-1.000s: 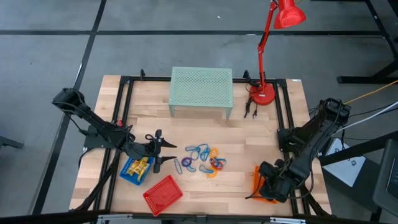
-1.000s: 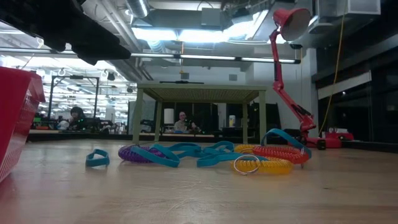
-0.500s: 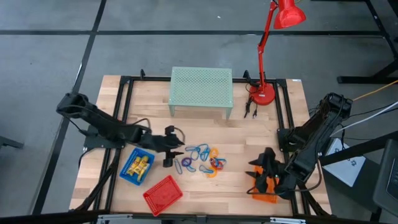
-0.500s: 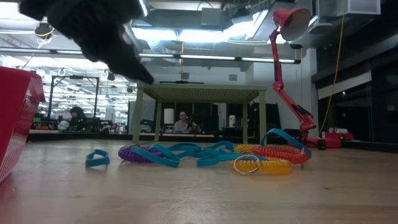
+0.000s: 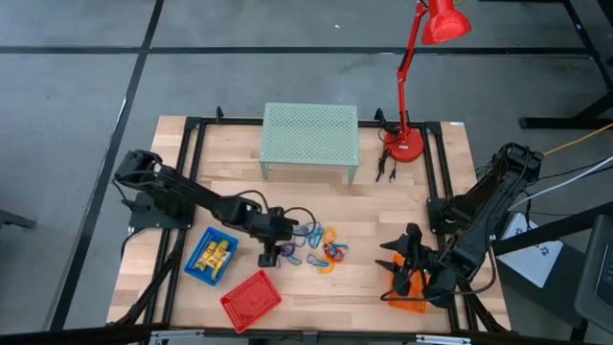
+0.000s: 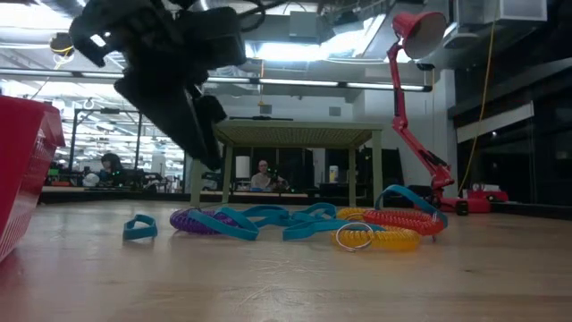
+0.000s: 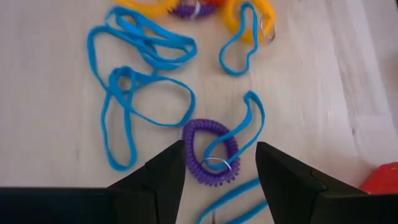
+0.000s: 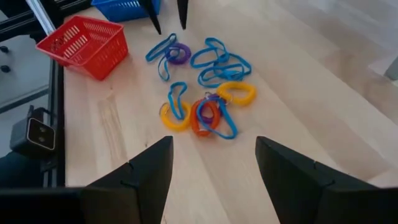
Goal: Pick & Place Office Desk Supplies
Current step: Put the violet spring keychain into the orange bin
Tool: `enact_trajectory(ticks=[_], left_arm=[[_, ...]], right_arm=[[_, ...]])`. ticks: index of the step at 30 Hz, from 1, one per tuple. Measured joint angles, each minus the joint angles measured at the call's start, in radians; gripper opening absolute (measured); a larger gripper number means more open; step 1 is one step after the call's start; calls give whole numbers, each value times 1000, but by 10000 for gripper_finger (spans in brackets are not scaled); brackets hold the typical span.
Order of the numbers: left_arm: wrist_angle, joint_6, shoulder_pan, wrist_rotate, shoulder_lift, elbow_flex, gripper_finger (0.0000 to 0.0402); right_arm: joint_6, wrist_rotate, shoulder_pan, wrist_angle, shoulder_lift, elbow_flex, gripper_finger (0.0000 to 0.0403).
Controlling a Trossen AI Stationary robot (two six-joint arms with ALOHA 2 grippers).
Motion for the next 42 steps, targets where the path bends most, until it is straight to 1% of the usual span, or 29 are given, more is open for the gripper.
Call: enact_trajectory(ticks=[2,9,19,22,24,29,34,39,42], left_arm=[[-24,-5,1,-1,25,8,186],[-30,-13,16,-23,104,7,169],[-10,18,56,-21,106,8,147],[-10,18,56,17,110,8,143],[-10,13,55,22,109,7,143],[-11,3,53,16,109,7,144],[-12,7,54,7,110,7,133],[-5,-4,54,38,147,8,115],[2,-10,48,48,172,10,112]], right_arm=[[-9,0,0,0,0,0,231],[-16,0,0,-2,0,0,231],[-17,3,0,-2,0,0,231],[-19,-1,0,-2,0,0,231],[-19,-1,0,-2,0,0,231],[-19,-1,0,-2,0,0,231],[-19,-2,0,-2,0,0,231],[-20,-9,0,-2,0,0,231],[-21,-18,0,-2,0,0,231]])
